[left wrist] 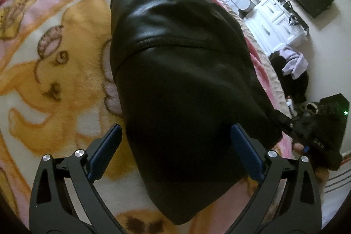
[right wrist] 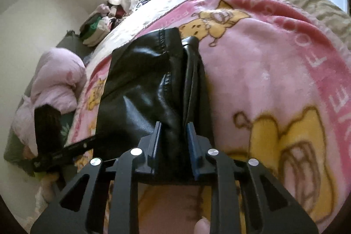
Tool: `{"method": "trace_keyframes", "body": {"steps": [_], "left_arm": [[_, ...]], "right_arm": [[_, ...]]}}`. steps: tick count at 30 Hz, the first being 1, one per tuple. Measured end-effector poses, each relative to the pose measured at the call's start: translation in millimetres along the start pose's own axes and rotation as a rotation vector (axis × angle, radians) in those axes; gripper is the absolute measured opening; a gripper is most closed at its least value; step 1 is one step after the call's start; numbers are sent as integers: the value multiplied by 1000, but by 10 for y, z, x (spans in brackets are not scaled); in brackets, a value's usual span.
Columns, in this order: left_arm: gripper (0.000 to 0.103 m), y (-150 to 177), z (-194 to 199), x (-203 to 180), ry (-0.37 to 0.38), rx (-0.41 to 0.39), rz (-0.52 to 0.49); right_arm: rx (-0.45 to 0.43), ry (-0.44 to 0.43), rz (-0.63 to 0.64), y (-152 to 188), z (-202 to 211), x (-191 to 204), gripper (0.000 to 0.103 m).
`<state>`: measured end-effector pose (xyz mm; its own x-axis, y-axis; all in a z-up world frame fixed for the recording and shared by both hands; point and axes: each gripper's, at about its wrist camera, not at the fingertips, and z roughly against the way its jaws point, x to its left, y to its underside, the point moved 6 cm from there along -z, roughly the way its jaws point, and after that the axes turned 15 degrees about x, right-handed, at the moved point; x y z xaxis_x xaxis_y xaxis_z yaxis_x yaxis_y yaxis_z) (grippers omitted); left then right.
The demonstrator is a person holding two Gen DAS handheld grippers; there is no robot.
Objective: Fold large clothes
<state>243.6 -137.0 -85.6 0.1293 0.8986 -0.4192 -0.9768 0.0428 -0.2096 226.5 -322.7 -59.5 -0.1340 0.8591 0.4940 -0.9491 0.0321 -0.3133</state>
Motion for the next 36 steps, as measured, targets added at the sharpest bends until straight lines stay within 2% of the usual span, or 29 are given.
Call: {"method": "trace_keyframes", "body": {"steps": [3,6,7,8,9,10,14,18,21,23,25,28,31,36], "left_arm": [[93,-3,-63,-29,-29,23,-21],[93,1,-129,-45,-56,31,-26],[93,-1,-131,-46,-61,28,-27],[93,-7,-129,-58,-64,28,-30],[93,-12,-123,-69,-64,28,-34],[93,-3,-112,-63,-66,26,-37],[93,-8,-93,-53,-74,23,-49],[93,6,-88,-24,-74,25,-54],[93,32,-88,24,-74,32,-61],[93,36,-99,21,-81,35,-67],[93,29,-97,36,-88,32,-68],[93,26,-62,93,-99,21,-65],[93,33,-4,190,-121,7,-59],[93,66,95,295,-161,-14,-59]], "right_arm": [[37,142,12,58,-211,-71,24],[46,161,7,61,-235,-119,30],[45,175,-13,40,-194,-152,45],[41,193,-19,19,-150,-170,67],[32,187,-26,8,-110,-184,74],[25,160,-33,-1,-78,-192,77],[57,-37,-111,-27,-79,-298,79],[109,-86,-136,22,-210,-338,82],[142,-144,-206,81,-392,-436,73],[135,-160,-222,114,-437,-401,64],[114,-128,-214,145,-469,-319,64],[98,-154,-249,221,-495,-163,64],[59,-126,-243,306,-527,7,64],[56,-202,-304,505,-609,141,64]]}}
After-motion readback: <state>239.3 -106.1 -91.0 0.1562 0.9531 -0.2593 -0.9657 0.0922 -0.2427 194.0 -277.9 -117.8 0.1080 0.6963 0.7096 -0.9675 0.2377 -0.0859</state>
